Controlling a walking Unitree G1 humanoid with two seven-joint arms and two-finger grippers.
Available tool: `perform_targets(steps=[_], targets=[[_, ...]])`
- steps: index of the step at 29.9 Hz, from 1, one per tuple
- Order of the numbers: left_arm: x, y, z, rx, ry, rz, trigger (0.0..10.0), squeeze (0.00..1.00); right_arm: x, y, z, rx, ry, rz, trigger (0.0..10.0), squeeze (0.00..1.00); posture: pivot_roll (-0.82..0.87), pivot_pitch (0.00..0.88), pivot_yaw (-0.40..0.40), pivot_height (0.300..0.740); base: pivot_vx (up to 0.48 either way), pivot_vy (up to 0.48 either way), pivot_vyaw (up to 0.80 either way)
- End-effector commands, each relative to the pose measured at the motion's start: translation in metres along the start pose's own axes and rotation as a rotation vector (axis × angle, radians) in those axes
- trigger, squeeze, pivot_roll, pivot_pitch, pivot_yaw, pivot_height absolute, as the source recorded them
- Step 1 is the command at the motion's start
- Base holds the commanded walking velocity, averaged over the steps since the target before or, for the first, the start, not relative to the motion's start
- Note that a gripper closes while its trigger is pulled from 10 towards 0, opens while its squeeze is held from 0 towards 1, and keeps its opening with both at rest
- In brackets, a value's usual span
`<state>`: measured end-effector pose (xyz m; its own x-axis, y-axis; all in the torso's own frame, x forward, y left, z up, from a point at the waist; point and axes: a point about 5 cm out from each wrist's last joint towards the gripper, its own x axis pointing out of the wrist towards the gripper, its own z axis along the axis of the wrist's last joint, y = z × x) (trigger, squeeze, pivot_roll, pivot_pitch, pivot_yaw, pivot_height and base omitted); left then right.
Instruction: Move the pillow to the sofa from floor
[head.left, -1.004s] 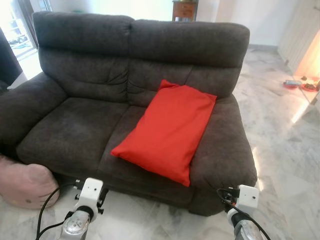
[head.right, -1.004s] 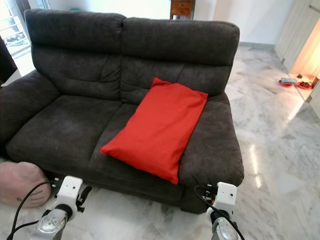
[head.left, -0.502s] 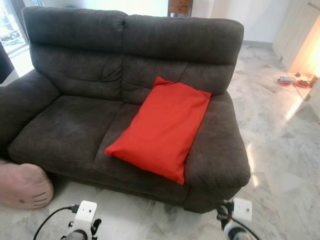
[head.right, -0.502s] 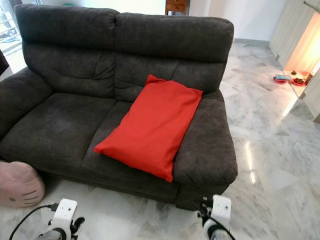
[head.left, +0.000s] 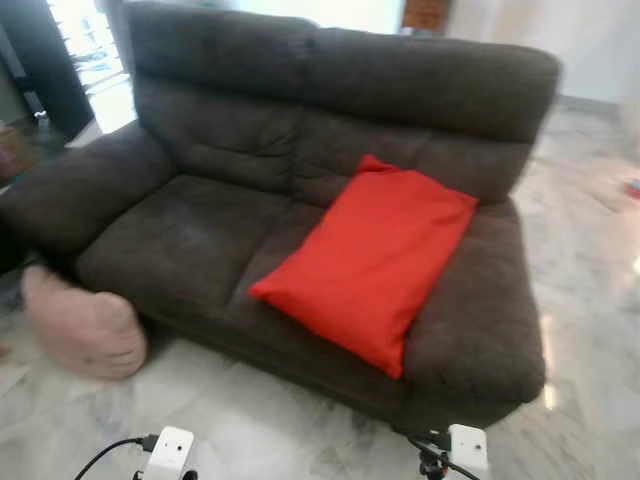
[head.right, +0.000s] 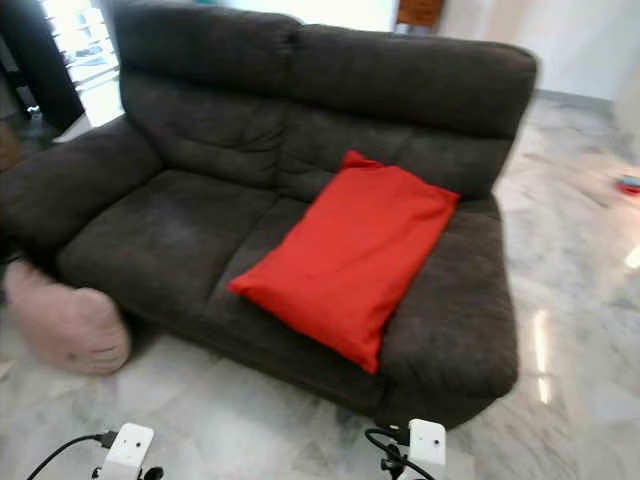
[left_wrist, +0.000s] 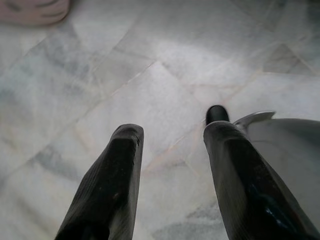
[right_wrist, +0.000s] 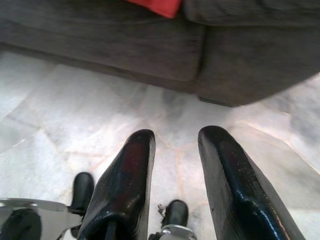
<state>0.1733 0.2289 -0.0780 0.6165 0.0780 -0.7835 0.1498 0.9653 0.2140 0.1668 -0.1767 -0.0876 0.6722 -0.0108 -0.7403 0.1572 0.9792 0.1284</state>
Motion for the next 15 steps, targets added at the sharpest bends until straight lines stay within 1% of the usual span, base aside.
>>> perform_targets(steps=[1, 5, 10, 12, 15], targets=[[0.0, -0.004, -0.002, 0.015, 0.012, -0.006, 10.0, 0.0, -0.001, -0.004, -0.004, 0.002, 0.024, -0.009, 10.0, 0.0, 0.07, 0.0, -0.037, 0.74, 0.0, 0.0, 0.8], [0.0, -0.006, -0.003, 0.038, 0.013, -0.014, 10.0, 0.0, -0.002, -0.006, -0.005, 0.006, 0.031, -0.016, 10.0, 0.0, 0.07, 0.0, -0.038, 0.74, 0.0, 0.0, 0.8], [0.0, -0.011, -0.002, 0.055, 0.009, -0.028, 10.0, 0.0, -0.001, -0.005, -0.004, 0.008, 0.041, -0.019, 10.0, 0.0, 0.07, 0.0, -0.039, 0.74, 0.0, 0.0, 0.8], [0.001, -0.015, -0.001, 0.058, 0.008, -0.033, 10.0, 0.0, 0.0, -0.003, -0.003, 0.006, 0.048, -0.017, 10.0, 0.0, 0.07, 0.0, -0.038, 0.74, 0.0, 0.0, 0.56], [0.001, -0.015, -0.002, 0.06, 0.008, -0.034, 10.0, 0.0, 0.0, -0.003, -0.003, 0.007, 0.056, -0.014, 10.0, 0.0, 0.07, 0.0, -0.038, 0.74, 0.0, 0.0, 0.54]])
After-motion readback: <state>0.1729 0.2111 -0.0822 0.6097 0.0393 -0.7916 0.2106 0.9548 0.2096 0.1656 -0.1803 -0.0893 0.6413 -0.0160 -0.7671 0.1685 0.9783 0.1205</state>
